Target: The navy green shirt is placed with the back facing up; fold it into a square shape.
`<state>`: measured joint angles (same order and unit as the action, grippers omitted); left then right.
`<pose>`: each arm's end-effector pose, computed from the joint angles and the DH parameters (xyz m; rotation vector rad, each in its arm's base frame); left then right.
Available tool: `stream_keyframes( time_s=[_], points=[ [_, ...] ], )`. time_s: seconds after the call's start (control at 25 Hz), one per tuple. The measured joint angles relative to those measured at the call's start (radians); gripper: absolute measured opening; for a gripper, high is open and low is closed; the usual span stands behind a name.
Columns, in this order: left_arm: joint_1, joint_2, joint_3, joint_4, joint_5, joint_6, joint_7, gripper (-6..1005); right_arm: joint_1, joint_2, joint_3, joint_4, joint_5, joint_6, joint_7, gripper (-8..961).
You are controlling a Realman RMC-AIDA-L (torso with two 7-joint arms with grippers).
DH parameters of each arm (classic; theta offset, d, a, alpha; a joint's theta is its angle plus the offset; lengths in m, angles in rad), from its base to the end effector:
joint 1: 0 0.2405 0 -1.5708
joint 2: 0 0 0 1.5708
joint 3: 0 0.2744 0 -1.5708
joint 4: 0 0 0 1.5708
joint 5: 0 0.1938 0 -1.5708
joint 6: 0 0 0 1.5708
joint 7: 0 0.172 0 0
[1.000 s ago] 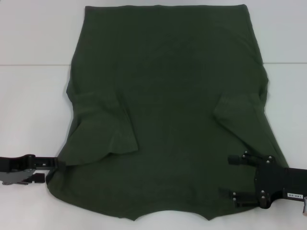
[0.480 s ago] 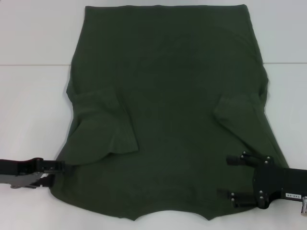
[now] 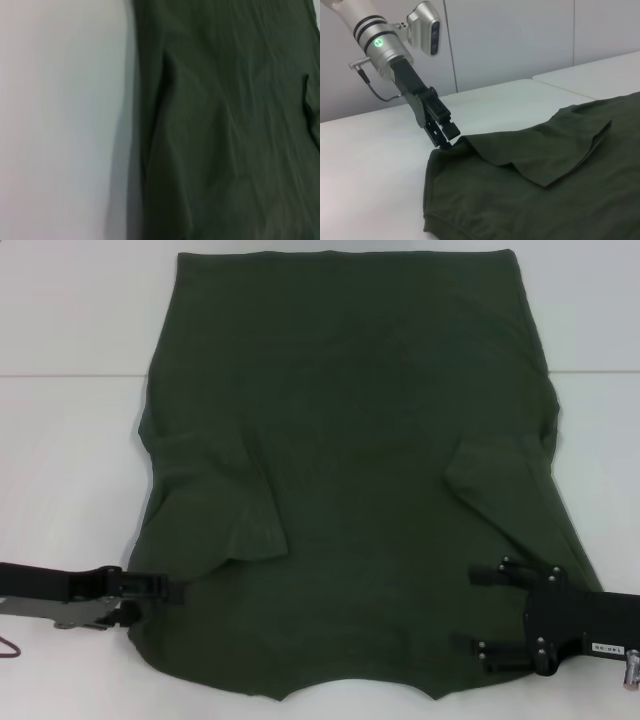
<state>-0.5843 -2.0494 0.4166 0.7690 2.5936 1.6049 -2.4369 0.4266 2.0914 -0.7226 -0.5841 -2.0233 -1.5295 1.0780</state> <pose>-0.3228 0.3239 -0.0067 -2.1171 -2.0447 -0.2740 0.2907 0.2944 -0.0573 -2.7624 0.4213 0.5948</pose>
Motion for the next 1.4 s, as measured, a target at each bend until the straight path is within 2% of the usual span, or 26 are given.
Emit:
stream_keyframes(
  time_s=[0.32,0.6,0.92,1.4],
  points=[
    [-0.014,-0.001,0.035,-0.010,0.009,-0.016,-0.005,876,0.004,-0.001,0.000,-0.001,0.000,-0.004,0.005,940],
    [-0.014,0.006,0.036,0.043,0.030,0.004,-0.023,874,0.004,-0.001,0.000,-0.002,0.000,-0.006,0.005,940],
    [-0.014,0.029,0.023,0.080,0.090,0.040,-0.095,875,0.003,-0.001,0.005,-0.004,0.000,-0.006,0.005,940],
    [-0.030,0.025,0.052,0.070,0.102,0.040,-0.118,875,0.004,-0.002,0.005,-0.003,0.000,-0.006,0.005,940]
  ],
)
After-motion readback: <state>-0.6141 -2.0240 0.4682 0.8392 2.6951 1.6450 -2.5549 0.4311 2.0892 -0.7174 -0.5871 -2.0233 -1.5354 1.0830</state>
